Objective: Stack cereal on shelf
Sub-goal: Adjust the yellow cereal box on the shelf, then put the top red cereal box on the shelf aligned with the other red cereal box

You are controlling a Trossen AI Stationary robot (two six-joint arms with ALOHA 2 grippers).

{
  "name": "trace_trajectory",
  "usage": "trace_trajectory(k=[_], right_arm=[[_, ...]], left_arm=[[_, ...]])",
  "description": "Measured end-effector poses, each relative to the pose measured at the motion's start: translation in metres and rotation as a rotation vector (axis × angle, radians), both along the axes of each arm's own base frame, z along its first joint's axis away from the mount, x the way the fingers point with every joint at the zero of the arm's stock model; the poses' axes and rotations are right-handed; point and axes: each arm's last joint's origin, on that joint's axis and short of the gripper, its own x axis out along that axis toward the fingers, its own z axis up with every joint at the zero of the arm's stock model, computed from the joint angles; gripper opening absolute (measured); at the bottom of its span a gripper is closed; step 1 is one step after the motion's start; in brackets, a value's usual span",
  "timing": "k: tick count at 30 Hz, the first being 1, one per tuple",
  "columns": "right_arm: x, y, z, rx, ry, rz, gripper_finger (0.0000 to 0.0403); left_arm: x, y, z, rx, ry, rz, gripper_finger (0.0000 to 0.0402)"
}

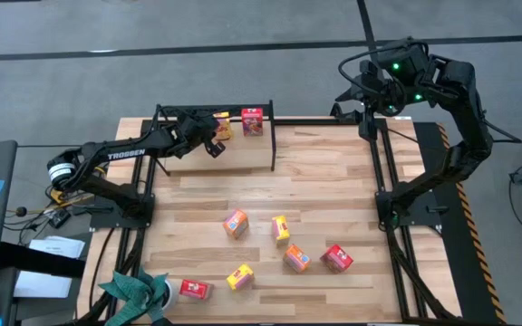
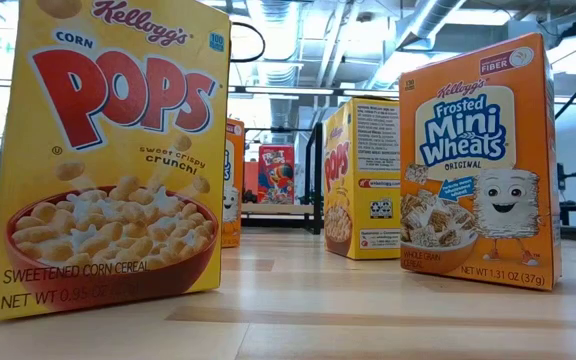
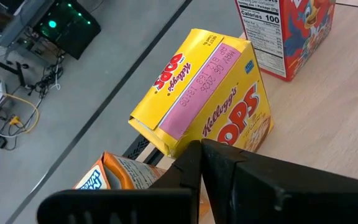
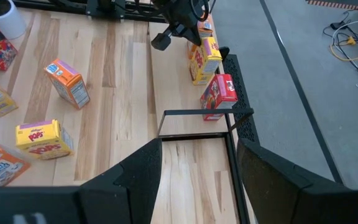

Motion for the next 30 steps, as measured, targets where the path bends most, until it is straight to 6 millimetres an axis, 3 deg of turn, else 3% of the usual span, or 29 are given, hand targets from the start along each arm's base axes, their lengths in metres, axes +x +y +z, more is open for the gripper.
trace_trajectory(k=[17,26,30], right_arm=[[0.0,0.0,0.0,0.001,0.0,-0.001,0.0232],[-0.001,0.0,-0.001,0.006,0.01,0.0,0.0232],[-0.001,0.0,-0.001,0.006,0.013,0.001,0.0232]], left_arm=[[0.001,-0.003,0.002,-0.022,-0.034,-0.025,0.0],[-0.009,-0.04,0.042,-0.122,-0.331,-0.218,0.0005],[-0.024,-0.064,0.07,-0.173,-0.527,-0.341,0.0043]])
